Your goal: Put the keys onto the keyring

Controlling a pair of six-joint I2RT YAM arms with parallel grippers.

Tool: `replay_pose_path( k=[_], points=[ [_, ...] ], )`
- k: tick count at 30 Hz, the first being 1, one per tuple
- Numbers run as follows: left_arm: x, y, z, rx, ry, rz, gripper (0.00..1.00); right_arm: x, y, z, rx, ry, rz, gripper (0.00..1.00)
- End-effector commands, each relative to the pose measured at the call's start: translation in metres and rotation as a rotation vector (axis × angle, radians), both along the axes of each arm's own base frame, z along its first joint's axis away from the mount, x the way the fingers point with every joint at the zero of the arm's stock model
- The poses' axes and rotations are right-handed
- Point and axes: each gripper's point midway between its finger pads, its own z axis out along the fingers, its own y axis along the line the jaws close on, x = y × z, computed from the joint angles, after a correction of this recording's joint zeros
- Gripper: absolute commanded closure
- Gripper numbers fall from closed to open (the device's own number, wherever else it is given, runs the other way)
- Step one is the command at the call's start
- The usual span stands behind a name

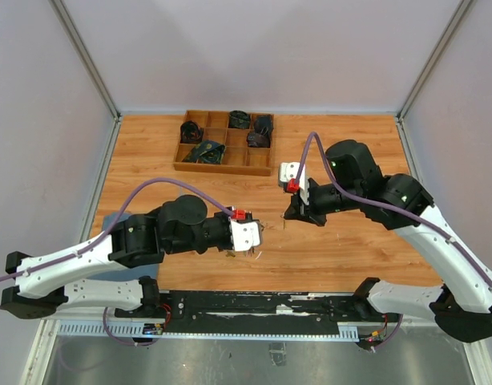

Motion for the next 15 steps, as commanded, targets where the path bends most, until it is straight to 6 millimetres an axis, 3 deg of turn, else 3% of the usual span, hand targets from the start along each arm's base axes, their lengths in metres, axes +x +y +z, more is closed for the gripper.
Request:
replay_pose_path(
  k=[1,7,11,15],
  points=[
    [0.028,0.005,-0.001,-0.107,0.071,0.137,1.0,0.013,-0.005,-0.022,-0.02,0.094,-0.137,0.99],
    [0.068,0.019,-0.02,-0.157,0.101,0.31,1.0,0.01,0.011,-0.067,0.031,0.297,-0.212,0.99],
    [0.093,0.045,-0.026,-0.197,0.11,0.449,1.0,0.023,0.014,-0.124,0.029,0.481,-0.364,0.99],
    [0.1,0.063,-0.023,-0.229,0.106,0.517,1.0,0.026,0.029,-0.168,0.041,0.653,-0.395,0.99]
  ],
)
